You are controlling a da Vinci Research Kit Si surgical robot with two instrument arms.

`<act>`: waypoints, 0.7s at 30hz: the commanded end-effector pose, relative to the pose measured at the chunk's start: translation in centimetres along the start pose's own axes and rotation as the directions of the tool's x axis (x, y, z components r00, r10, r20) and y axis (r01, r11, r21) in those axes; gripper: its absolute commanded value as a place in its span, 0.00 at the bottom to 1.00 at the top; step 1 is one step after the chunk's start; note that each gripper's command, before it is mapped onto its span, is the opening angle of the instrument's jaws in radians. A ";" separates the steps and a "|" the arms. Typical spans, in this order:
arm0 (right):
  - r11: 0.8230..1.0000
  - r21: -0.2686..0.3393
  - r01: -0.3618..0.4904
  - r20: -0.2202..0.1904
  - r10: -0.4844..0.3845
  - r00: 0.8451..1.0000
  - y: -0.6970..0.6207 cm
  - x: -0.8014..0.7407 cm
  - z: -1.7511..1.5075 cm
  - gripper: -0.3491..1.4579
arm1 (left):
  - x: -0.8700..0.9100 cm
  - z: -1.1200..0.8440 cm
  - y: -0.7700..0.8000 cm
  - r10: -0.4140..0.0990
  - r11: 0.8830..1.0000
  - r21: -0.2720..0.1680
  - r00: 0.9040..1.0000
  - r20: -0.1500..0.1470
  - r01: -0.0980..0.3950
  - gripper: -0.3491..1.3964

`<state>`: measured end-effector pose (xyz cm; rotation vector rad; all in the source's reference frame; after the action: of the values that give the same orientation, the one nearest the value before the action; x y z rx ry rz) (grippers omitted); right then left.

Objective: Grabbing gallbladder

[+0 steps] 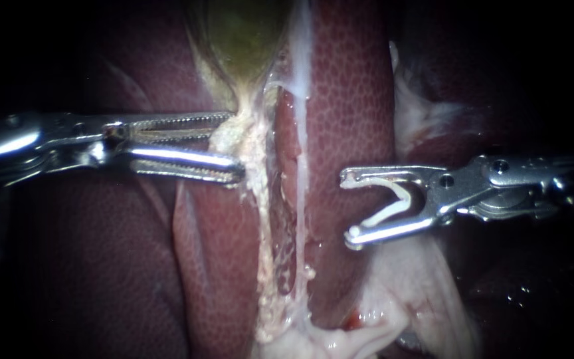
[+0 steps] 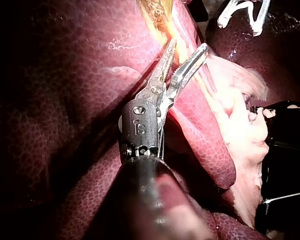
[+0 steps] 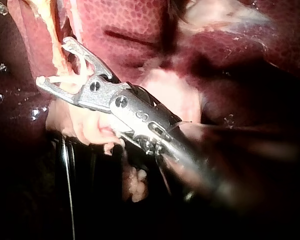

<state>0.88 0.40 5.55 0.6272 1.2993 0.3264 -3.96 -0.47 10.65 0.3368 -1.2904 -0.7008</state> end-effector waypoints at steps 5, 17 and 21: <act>1.000 -0.001 0.000 0.000 0.000 1.000 0.00 0.00 0.00 0.52 | 0.06 0.00 0.04 0.000 1.000 -0.010 1.000 -0.009 0.000 0.00; 1.000 0.000 0.000 0.000 0.000 1.000 0.00 0.00 0.00 0.52 | 0.11 -0.05 0.06 0.001 1.000 -0.009 0.999 -0.045 -0.002 0.00; 1.000 0.000 0.000 0.000 0.000 1.000 0.00 0.00 0.00 0.52 | 0.10 -0.08 0.06 0.001 1.000 -0.009 0.999 -0.045 -0.001 0.00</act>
<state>0.89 0.39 5.55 0.6270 1.2989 0.3271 -3.84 -0.50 10.74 0.3439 -1.2439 -0.6939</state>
